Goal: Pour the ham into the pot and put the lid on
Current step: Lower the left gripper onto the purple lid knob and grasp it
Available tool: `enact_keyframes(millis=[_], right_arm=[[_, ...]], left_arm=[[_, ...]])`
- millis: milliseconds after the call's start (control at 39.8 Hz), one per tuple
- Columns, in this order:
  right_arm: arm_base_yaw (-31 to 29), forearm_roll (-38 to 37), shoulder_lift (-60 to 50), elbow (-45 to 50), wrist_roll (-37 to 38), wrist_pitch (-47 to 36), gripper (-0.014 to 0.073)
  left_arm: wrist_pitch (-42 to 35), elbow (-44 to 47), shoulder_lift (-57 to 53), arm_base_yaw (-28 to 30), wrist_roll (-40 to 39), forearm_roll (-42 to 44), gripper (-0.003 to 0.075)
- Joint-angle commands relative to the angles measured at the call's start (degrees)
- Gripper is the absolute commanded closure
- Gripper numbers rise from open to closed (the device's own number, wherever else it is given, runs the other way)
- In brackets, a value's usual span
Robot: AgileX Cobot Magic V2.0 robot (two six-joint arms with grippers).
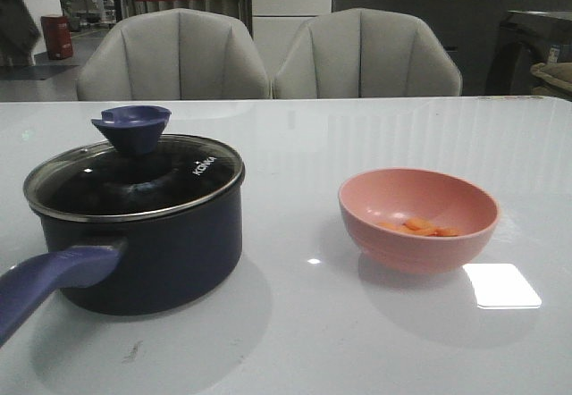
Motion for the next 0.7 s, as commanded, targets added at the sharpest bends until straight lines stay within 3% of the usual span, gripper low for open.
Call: enact_keyframes(millis=[0,301,678], right_arm=[[0.00,-0.64,-1.12,0.64,-0.15,-4.72,0.0451],[-0.01,-0.64,-1.17,0.64,-0.15,-4.72,0.0451],[0.11,-0.64,-1.17,0.64,-0.15,-4.72,0.0451]], left_arm=[[-2.56,-3.66,2.87,-2.42,-1.33,-0.84,0.0143],[-2.42,-11.84,13.76,-7.16,-4.12,-0.35,0.0143],[1.00,-19.76,23.73,-7.38,-5.64,-0.35,0.0143]])
